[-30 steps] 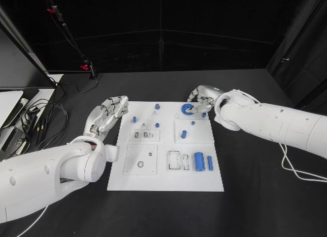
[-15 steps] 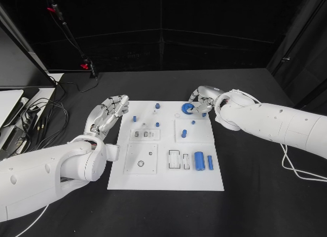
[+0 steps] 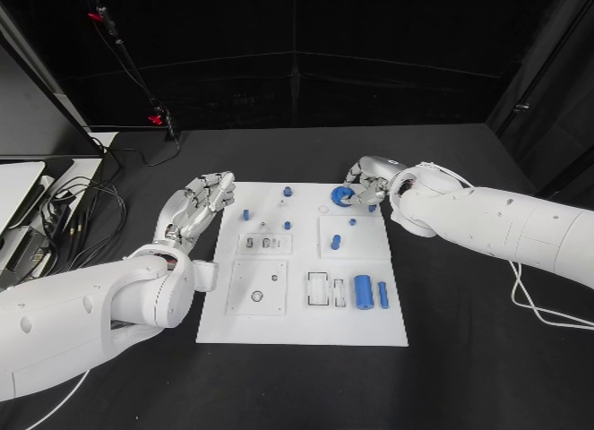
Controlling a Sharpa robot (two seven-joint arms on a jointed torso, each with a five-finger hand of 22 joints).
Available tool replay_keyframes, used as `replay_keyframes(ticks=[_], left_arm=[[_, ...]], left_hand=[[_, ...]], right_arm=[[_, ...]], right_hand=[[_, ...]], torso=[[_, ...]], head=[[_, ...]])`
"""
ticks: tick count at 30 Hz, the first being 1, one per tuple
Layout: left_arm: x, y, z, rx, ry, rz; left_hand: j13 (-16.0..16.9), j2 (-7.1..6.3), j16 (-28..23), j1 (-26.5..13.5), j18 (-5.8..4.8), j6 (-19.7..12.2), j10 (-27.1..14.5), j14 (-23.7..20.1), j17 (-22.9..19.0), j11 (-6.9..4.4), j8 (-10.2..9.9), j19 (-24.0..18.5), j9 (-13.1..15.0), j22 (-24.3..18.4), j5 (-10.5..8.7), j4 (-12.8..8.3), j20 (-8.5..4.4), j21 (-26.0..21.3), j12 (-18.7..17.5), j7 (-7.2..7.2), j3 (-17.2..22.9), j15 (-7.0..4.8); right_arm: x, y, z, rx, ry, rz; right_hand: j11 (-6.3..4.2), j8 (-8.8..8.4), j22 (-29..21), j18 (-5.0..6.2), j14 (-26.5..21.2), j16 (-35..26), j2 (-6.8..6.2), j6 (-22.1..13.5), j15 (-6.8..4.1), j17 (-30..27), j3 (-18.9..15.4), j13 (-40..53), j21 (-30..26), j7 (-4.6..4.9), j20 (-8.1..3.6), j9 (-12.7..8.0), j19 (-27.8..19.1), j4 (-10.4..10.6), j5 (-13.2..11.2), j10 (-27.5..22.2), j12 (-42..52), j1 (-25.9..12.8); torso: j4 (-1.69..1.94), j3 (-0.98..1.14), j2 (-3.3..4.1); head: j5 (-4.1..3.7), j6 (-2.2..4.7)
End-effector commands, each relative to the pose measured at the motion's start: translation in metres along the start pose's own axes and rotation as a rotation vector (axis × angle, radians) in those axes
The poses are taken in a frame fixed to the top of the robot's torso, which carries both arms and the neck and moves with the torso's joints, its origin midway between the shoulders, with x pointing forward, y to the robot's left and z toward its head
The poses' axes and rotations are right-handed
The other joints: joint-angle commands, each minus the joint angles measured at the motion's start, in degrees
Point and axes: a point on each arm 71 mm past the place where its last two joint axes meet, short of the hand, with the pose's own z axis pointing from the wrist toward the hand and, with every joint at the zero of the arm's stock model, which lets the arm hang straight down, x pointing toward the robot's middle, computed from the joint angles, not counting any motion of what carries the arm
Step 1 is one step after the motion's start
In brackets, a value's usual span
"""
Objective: Assemble the parts on the task board
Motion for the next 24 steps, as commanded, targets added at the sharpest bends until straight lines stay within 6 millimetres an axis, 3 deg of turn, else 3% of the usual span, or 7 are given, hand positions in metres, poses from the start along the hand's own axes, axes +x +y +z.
replay_keyframes(ticks=[1, 8, 18, 24], left_arm=[[0.0012, -0.0193, -0.0022, 0.262, 0.010, -0.004], [0.0017, -0.0192, -0.0021, 0.261, 0.011, -0.005], [0.0016, -0.0189, -0.0016, 0.259, 0.012, -0.005], [0.0017, -0.0188, -0.0016, 0.259, 0.012, -0.006]], left_hand=[[0.10, 0.23, 0.23, 0.36, 0.38, -0.22, 0.10, -0.20, 0.10, 0.00, -0.29, -0.07, 0.02, 0.05, 0.39, 0.06, -0.11, 0.39, 0.14, 8.95, -0.41, -0.03], [0.10, 0.23, 0.23, 0.36, 0.38, -0.22, 0.10, -0.20, 0.10, 0.00, -0.29, -0.07, 0.02, 0.05, 0.39, 0.06, -0.11, 0.39, 0.14, 8.95, -0.41, -0.03], [0.10, 0.23, 0.23, 0.36, 0.38, -0.22, 0.10, -0.20, 0.10, 0.00, -0.29, -0.07, 0.02, 0.05, 0.39, 0.06, -0.11, 0.39, 0.14, 8.95, -0.41, -0.03], [0.10, 0.23, 0.23, 0.36, 0.38, -0.22, 0.10, -0.20, 0.10, 0.00, -0.29, -0.07, 0.02, 0.05, 0.39, 0.06, -0.11, 0.39, 0.14, 8.95, -0.41, -0.03]], right_arm=[[0.0005, 0.0013, 0.0005, 0.005, 0.017, -0.008], [0.0015, 0.0014, 0.0003, 0.014, 0.029, -0.009], [0.0013, 0.0013, -0.0002, 0.020, 0.026, -0.008], [-0.0010, 0.0026, -0.0005, 0.003, -0.006, -0.001]], right_hand=[[-0.10, 0.31, 15.08, -0.41, 5.86, 0.14, 0.63, 0.71, -0.08, 15.08, 0.19, 15.07, 0.19, -0.16, 0.24, 0.06, 5.97, -0.53, -0.44, 5.86, 0.15, 0.46], [-0.21, 0.23, 15.08, -0.41, 5.86, 0.14, 1.54, 1.44, -0.21, 15.08, 0.82, 15.07, 0.19, -0.26, 0.08, -0.04, 5.97, -1.40, -0.43, 5.86, 0.15, 1.02], [-1.11, -0.59, 15.08, -0.41, 5.86, 0.14, 4.29, 5.84, -0.81, 15.08, 3.87, 15.07, 0.19, -1.17, -0.51, -0.54, 5.97, -3.89, -0.13, 5.86, 0.15, 2.93], [-1.08, -0.93, 15.08, -0.41, 5.86, 0.14, 4.67, 6.92, -0.89, 15.08, 4.42, 15.07, 0.19, -1.13, -0.59, -0.71, 5.97, -4.22, -0.04, 5.86, 0.15, 2.96]], torso=[[-0.07, -0.03, -0.03], [-0.05, 0.01, 0.02], [-0.03, 0.01, 0.01], [-0.05, -0.01, 0.01]], head=[[0.12, -0.10], [0.17, -0.19], [0.17, -0.42], [0.27, -0.44]])
